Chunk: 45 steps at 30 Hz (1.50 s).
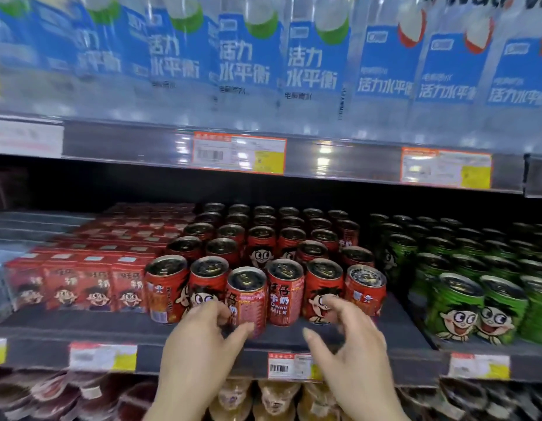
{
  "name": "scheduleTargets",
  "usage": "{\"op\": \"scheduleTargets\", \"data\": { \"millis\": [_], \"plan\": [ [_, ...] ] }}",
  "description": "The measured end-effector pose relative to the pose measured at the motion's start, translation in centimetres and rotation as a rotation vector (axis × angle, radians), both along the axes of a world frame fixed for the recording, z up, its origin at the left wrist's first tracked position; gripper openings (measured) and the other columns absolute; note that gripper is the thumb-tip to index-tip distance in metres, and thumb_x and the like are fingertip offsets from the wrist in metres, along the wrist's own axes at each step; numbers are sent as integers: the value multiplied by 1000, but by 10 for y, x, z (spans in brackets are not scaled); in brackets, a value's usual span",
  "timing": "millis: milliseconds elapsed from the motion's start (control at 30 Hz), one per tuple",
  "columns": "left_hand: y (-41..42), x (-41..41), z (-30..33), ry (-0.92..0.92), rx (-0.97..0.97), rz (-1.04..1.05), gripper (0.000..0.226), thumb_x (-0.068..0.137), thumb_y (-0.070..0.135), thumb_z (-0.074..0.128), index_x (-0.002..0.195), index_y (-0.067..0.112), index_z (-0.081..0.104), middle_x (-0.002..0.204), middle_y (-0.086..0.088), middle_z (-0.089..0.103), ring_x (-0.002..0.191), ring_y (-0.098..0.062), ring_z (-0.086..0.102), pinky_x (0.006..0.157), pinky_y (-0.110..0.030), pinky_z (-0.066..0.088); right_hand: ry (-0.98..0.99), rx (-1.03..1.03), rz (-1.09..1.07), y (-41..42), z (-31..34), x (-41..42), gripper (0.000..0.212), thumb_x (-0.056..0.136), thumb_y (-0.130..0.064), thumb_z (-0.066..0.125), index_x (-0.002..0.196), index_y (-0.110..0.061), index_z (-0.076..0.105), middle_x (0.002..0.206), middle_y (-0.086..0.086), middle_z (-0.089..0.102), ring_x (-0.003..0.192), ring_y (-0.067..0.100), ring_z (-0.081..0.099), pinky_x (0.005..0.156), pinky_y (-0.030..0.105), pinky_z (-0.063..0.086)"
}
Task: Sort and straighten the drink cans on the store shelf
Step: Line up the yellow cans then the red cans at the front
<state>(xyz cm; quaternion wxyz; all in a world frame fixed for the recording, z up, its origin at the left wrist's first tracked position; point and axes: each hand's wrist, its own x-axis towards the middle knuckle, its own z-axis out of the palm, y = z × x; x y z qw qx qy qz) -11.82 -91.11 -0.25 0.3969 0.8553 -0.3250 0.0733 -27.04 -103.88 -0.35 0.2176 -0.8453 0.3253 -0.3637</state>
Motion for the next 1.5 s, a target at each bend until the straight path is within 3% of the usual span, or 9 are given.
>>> {"op": "scheduleTargets", "data": {
  "millis": [67,233,367,533,733,867,1167,1333,1500],
  "plan": [
    [-2,-1,2,-8,25,43,35,74,57,68,92,30,55,88,14,55,81,-7,55,68,-25,46,30,-14,28,-1,6,9,52,79,-48,67,123,-50,39,98,-33,44,99,-2,46,95,30,40],
    [-2,1,-1,-17,47,80,52,73,61,66,113,27,60,107,8,61,86,-8,57,69,-24,45,230,-42,117,5,11,18,22,87,-49,55,107,-46,49,98,-26,56,96,-2,46,86,26,31],
    [-3,0,-1,-30,40,73,57,73,60,67,119,27,59,112,8,63,92,-10,61,73,-25,48,317,-27,145,4,3,32,36,94,-44,43,130,-40,44,126,-20,53,118,5,43,98,30,31],
    [-4,-2,1,-66,83,35,55,75,58,66,120,30,56,109,12,66,91,-7,63,73,-23,49,333,10,168,-1,1,44,57,98,-36,38,151,-28,17,152,-13,30,138,11,29,112,35,26],
    [-20,-7,5,-143,111,-18,50,77,57,65,119,30,56,107,13,68,97,-6,62,76,-20,48,126,16,118,-5,-7,28,36,93,-33,51,129,-36,54,124,-23,56,120,1,44,107,31,35],
    [-42,-12,3,-133,113,-76,54,73,59,67,117,30,58,106,11,68,97,-6,62,78,-23,50,41,-3,56,-13,-8,15,25,86,-32,61,111,-36,64,93,-32,52,97,-3,49,94,32,45],
    [-55,-8,2,-64,72,-116,50,76,53,67,118,28,59,113,9,67,103,-7,61,83,-22,47,148,-53,85,-13,-11,10,37,88,-42,56,125,-42,54,115,-27,54,104,-1,42,93,25,33],
    [-31,-6,0,12,-1,-86,57,76,51,70,125,26,56,112,13,65,95,-4,60,85,-24,49,97,-20,131,-5,-9,13,30,79,-34,69,107,-44,63,95,-33,53,95,2,50,91,37,46],
    [19,12,-2,59,-135,95,43,75,47,73,111,27,62,90,18,62,81,1,58,74,-17,49,22,-65,207,15,-11,32,26,70,-37,70,94,-48,66,85,-38,54,86,4,56,78,37,49]
  ]
}}
